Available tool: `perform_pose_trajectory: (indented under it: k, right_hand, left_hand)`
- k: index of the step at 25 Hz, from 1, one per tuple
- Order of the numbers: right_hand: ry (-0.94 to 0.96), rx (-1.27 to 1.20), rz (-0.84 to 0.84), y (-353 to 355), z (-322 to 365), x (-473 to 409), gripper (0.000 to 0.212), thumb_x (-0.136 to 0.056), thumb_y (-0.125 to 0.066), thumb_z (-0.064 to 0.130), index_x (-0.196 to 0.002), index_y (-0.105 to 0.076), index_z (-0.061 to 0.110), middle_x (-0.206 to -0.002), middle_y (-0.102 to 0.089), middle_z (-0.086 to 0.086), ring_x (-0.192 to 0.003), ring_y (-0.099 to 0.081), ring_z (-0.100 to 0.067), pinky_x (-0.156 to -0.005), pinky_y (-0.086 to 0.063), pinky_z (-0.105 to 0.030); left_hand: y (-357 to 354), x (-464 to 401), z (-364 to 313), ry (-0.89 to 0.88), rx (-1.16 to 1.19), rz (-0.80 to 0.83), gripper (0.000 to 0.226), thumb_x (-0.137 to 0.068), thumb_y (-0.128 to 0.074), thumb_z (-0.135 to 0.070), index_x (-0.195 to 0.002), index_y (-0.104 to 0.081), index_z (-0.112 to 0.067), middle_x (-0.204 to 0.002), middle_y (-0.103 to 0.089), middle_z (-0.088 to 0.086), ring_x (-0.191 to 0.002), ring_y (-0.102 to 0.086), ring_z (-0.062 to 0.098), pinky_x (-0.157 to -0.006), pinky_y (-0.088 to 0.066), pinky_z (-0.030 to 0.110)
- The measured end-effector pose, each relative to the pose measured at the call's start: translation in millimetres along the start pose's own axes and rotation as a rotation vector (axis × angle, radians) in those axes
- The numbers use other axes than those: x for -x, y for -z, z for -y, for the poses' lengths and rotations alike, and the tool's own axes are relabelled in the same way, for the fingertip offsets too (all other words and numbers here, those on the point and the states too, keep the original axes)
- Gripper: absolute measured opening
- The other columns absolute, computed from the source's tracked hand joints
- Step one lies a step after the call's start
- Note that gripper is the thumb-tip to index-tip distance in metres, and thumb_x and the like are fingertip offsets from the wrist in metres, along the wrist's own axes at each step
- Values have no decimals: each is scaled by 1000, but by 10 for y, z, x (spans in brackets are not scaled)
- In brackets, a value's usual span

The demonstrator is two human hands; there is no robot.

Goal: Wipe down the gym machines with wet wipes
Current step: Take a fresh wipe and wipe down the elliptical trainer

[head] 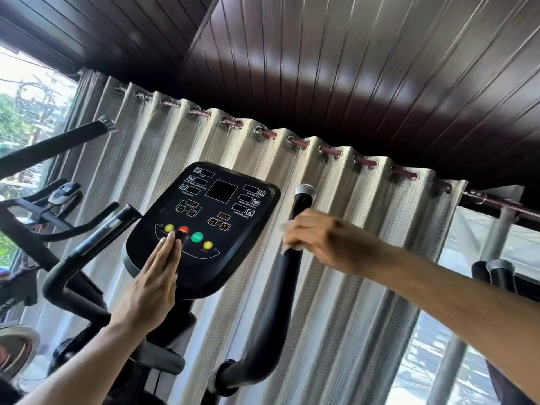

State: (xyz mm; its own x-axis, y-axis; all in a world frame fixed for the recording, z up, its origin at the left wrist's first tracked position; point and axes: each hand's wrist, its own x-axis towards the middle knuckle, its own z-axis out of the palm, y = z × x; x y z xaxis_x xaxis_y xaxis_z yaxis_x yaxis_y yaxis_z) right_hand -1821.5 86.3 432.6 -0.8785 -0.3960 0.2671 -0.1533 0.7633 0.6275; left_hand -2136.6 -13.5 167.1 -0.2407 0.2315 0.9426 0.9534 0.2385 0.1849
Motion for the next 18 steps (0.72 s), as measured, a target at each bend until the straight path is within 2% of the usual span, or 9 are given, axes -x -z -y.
perform_pose_trajectory:
  k: [2,3,5,7,10,14,16,18]
  right_hand:
    - [40,34,-70,-17,-157,59,19,-91,-65,-3,-108,-72,1,-112,-70,-11,-106,-62,-19,-104,-49,-24]
    - [-11,63,-108,-27,-275,6,19,-91,-63,-3,-107,-72,0,-111,-71,-13,-104,-66,-22,-101,-54,-29]
    - [-156,86,-151,-67,-504,-187,20,-92,-57,1,-105,-72,-2,-103,-72,-15,-94,-69,-26,-84,-62,-37]
    - [-218,68,-145,-145,-544,-286,18,-93,-59,-3,-104,-72,-1,-101,-70,-13,-93,-67,-25,-78,-62,-37]
    - [-209,-23,-184,-315,-155,-92,19,-94,-61,-4,-106,-72,6,-105,-65,-7,-100,-60,-20,-84,-58,-37]
    - [-76,-154,-288,-433,361,298,34,-102,-39,7,-118,-70,8,-126,-62,-4,-126,-54,-17,-109,-45,-28]
    - [-123,-75,-361,-403,150,256,30,-99,-50,0,-119,-71,6,-123,-64,-6,-121,-56,-20,-105,-49,-31]
    - [-315,-68,-443,-449,-160,108,28,-92,-64,-8,-114,-73,7,-116,-65,-8,-109,-62,-22,-95,-57,-35]
  left_hand:
    - [8,5,14,0,-24,13,62,-101,-30,-17,-159,-25,3,-171,-16,14,-157,-22,31,-127,-17,35]
    - [14,5,15,0,-31,20,62,-101,-29,-18,-160,-24,1,-172,-15,13,-157,-21,30,-126,-18,35]
    - [14,17,22,2,-40,31,63,-102,-28,-21,-160,-23,0,-172,-13,10,-158,-19,26,-126,-20,34]
    - [-4,19,21,-10,-36,27,63,-101,-29,-20,-160,-24,0,-172,-14,10,-158,-20,26,-124,-24,36]
    - [18,10,27,-14,-53,53,65,-99,-35,-17,-160,-24,0,-172,-14,11,-157,-22,27,-123,-25,32]
    - [57,12,-59,18,-45,78,66,-95,-42,-10,-158,-27,3,-171,-18,13,-155,-27,30,-123,-21,20]
    - [63,9,-62,35,-39,83,67,-95,-42,-10,-159,-26,2,-171,-16,12,-156,-26,29,-123,-19,16]
    - [78,15,-50,26,-22,99,67,-96,-40,-13,-160,-24,1,-172,-15,11,-156,-25,29,-123,-21,19]
